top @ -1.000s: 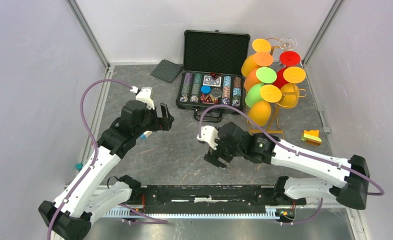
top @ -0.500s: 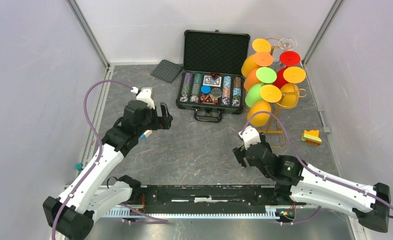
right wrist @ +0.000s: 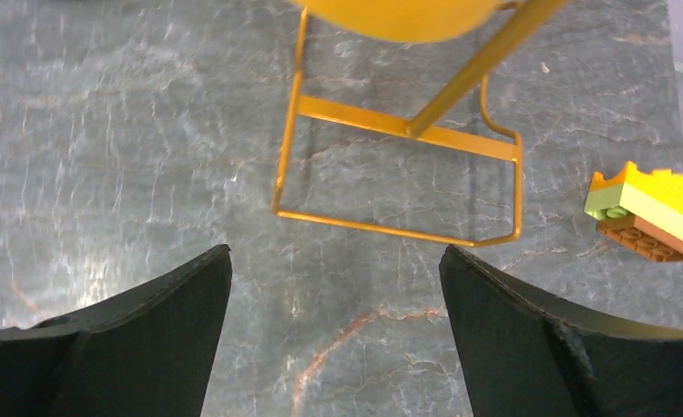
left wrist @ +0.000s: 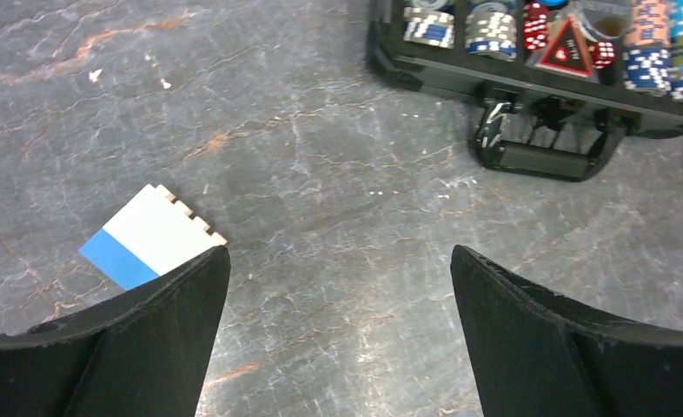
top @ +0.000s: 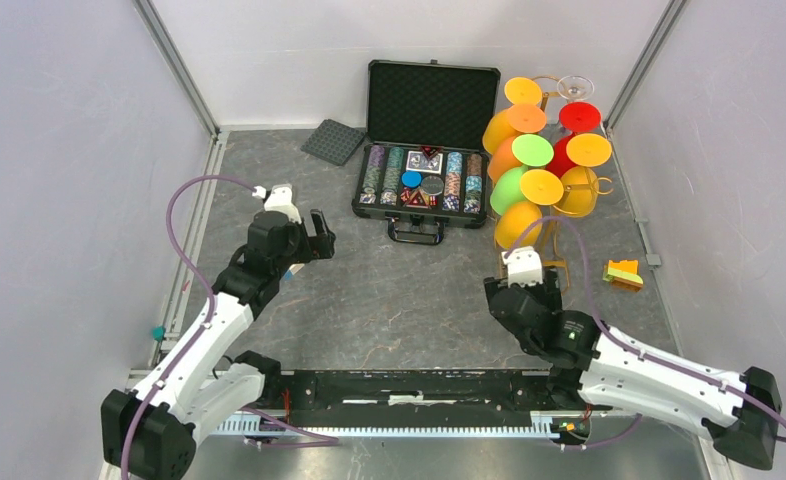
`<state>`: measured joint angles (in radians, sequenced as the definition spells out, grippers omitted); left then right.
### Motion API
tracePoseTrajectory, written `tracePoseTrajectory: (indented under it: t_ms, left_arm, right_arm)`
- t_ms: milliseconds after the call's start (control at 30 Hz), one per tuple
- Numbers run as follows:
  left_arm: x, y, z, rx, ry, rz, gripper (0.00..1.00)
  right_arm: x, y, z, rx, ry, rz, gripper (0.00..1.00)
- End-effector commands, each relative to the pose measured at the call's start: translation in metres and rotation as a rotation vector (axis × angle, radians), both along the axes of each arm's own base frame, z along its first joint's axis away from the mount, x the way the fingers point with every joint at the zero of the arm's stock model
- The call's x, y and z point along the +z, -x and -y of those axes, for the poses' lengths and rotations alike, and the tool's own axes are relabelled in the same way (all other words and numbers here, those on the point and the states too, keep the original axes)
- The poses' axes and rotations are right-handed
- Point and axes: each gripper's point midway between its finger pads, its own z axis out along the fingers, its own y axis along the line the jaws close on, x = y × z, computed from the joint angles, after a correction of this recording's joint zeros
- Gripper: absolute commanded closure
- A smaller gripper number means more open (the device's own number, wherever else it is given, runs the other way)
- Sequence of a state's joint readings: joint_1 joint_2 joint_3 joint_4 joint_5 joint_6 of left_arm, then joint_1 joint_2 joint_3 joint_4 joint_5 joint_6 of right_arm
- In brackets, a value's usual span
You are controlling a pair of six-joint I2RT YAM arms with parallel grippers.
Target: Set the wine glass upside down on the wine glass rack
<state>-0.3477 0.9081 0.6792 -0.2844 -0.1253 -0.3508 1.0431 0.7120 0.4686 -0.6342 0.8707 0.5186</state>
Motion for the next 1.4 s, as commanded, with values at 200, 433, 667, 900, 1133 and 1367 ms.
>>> tracePoseTrajectory:
  t_ms: [200, 433, 667, 900, 1133, 1367]
  left_arm:
    - [0.001, -0.021, -0.038, 0.142, -0.029, 0.149, 0.0]
    - [-0.014, -0.034, -0.061, 0.181, -0.085, 0.178, 0.0]
    - [-0.026, -0.044, -0.074, 0.178, -0.075, 0.184, 0.0]
    - [-0.037, -0.046, -0.08, 0.181, -0.064, 0.203, 0.0]
    - [-0.032, -0.052, -0.082, 0.165, -0.083, 0.272, 0.0]
    - [-0.042, -0.06, -0.075, 0.093, -0.125, 0.329, 0.0]
  right_arm:
    - [-0.015, -0.014, 0.05, -0.264, -0.127, 0.274, 0.19]
    - [-0.016, -0.024, 0.076, -0.377, -0.07, 0.261, 0.16]
    - [-0.008, -0.045, 0.079, -0.359, -0.074, 0.271, 0.08]
    - [-0.012, -0.06, 0.099, -0.396, -0.021, 0.273, 0.02]
    - [-0.028, -0.076, 0.136, -0.511, -0.083, 0.293, 0.02]
    - [-0.021, -0.091, 0.146, -0.456, 0.027, 0.359, 0.02]
